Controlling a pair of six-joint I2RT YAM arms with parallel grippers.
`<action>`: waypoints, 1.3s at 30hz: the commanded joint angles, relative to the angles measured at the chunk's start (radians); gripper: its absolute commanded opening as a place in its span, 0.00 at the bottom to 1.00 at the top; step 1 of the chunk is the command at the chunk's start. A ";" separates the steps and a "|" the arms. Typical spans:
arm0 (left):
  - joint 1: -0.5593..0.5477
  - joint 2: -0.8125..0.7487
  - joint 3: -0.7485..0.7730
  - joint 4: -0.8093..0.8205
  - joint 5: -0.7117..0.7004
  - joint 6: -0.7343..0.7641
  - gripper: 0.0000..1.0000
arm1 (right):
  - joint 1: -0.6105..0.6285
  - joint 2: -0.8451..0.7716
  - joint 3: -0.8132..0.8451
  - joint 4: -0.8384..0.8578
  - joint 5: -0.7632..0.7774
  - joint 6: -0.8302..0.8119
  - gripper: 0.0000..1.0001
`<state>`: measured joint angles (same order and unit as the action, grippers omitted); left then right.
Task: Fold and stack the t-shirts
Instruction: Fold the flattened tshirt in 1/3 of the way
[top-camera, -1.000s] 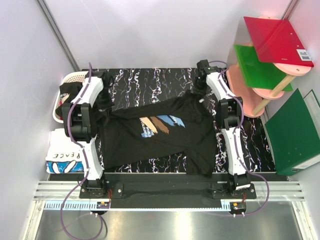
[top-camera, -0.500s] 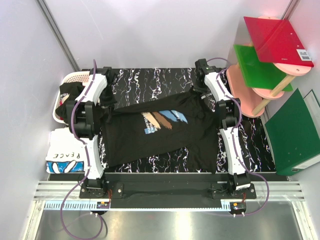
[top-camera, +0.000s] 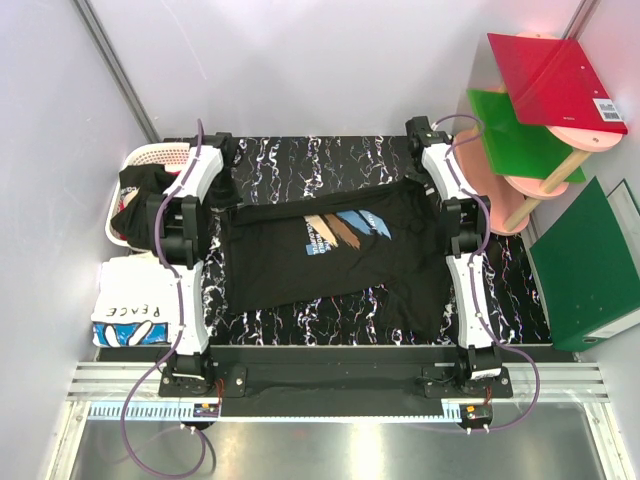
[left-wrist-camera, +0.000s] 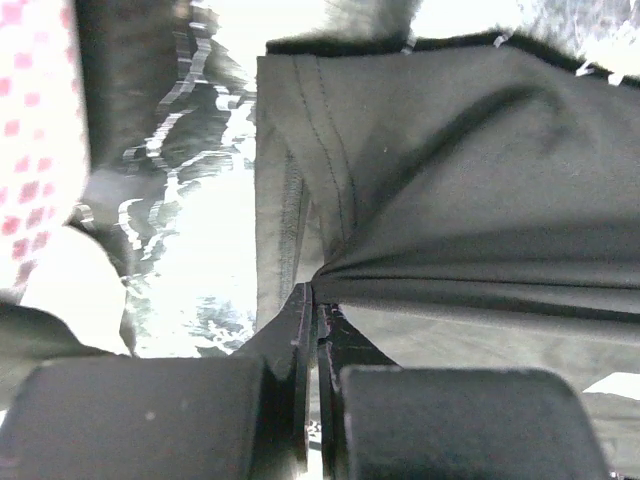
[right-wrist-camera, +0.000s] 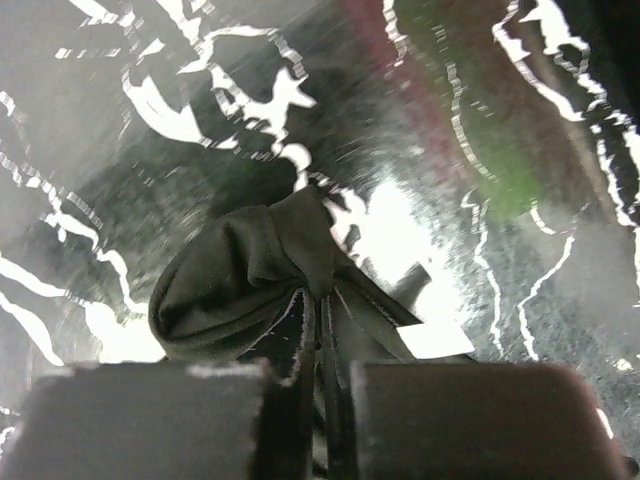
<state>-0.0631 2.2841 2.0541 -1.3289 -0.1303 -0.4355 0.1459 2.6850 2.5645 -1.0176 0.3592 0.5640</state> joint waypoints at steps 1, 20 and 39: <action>0.002 0.020 0.029 -0.015 0.049 0.052 0.00 | -0.032 -0.005 0.013 0.013 0.031 -0.021 0.12; -0.020 -0.086 -0.029 0.100 0.123 0.093 0.99 | -0.029 -0.359 -0.211 0.071 -0.351 -0.032 0.96; -0.020 -0.080 -0.130 0.158 0.120 0.106 0.88 | -0.002 -0.269 -0.351 0.126 -0.626 -0.032 0.84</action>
<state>-0.0807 2.2456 1.9465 -1.2022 -0.0254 -0.3435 0.1268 2.3795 2.1662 -0.9031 -0.2359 0.5365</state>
